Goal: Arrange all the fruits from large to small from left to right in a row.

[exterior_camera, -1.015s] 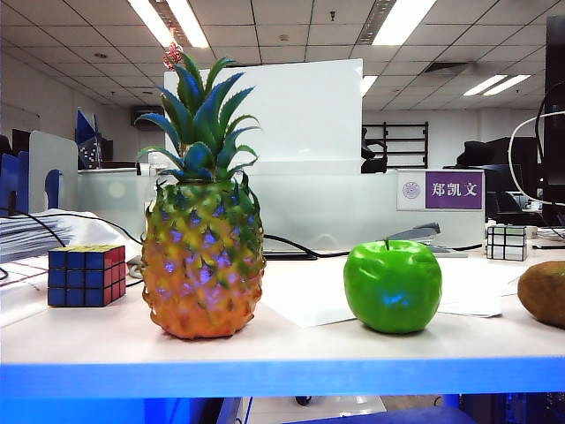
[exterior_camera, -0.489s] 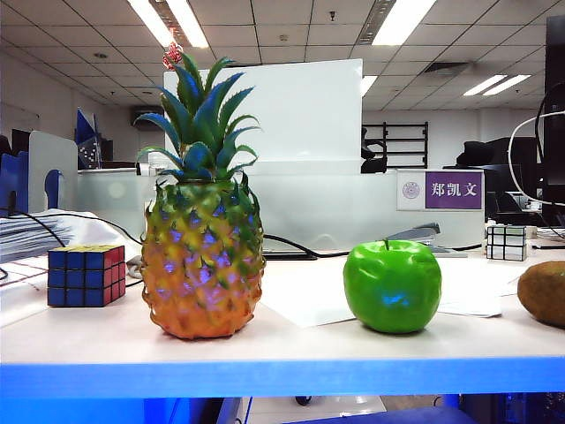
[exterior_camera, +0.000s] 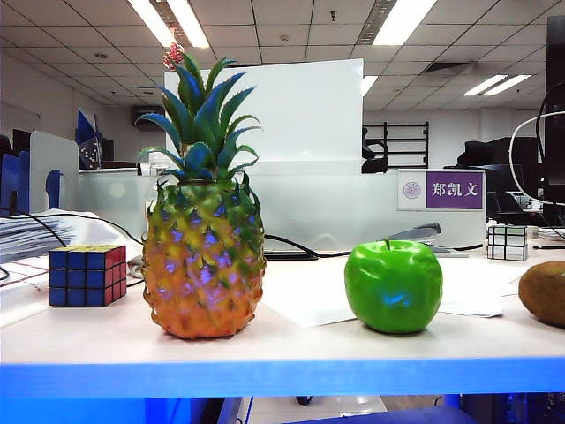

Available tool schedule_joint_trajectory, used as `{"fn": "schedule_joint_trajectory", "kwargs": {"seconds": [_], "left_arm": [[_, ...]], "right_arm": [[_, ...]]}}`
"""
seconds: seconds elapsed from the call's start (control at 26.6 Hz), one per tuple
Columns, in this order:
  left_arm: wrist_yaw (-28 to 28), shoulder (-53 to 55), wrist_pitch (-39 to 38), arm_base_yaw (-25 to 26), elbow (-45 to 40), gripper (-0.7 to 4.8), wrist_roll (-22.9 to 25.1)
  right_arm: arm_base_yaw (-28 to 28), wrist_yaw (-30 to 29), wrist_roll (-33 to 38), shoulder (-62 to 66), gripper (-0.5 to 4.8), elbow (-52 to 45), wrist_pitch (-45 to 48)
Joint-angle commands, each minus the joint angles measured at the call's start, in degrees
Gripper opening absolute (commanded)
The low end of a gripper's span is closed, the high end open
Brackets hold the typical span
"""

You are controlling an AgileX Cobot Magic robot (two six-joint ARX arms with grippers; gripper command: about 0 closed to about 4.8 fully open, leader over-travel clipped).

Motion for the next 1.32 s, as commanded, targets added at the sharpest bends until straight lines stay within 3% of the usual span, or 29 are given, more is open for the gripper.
{"fn": "schedule_joint_trajectory", "kwargs": {"seconds": [0.04, 0.6, 0.71, 0.9, 1.13, 1.24, 1.32], "left_arm": [[0.1, -0.1, 0.7, 0.0, 0.0, -0.05, 0.0], [0.1, -0.1, 0.7, 0.0, 0.0, -0.05, 0.0], [0.1, -0.1, 0.7, 0.0, 0.0, -0.05, 0.0], [0.1, -0.1, 0.7, 0.0, 0.0, -0.05, 0.0], [0.1, -0.1, 0.7, 0.1, 0.0, -0.05, 0.0], [0.1, -0.1, 0.7, 0.1, 0.0, -0.05, 0.0], [0.1, -0.1, 0.7, 0.1, 0.0, -0.05, 0.0]], "right_arm": [[0.0, -0.1, 0.2, -0.1, 0.0, 0.2, 0.9], [-0.4, -0.2, 0.2, -0.1, 0.0, 0.2, 1.2], [-4.2, -0.9, -0.7, -0.1, 0.0, 0.2, 0.8], [-16.4, -2.0, -0.5, -0.1, 0.0, -2.2, 3.4], [-29.3, -16.4, 3.0, -0.1, 0.0, -6.0, 10.5], [-31.6, -22.1, 3.6, -0.1, 0.0, -7.7, 13.5], [-31.5, -22.6, 4.8, -0.1, 0.0, -8.9, 14.9]]}}
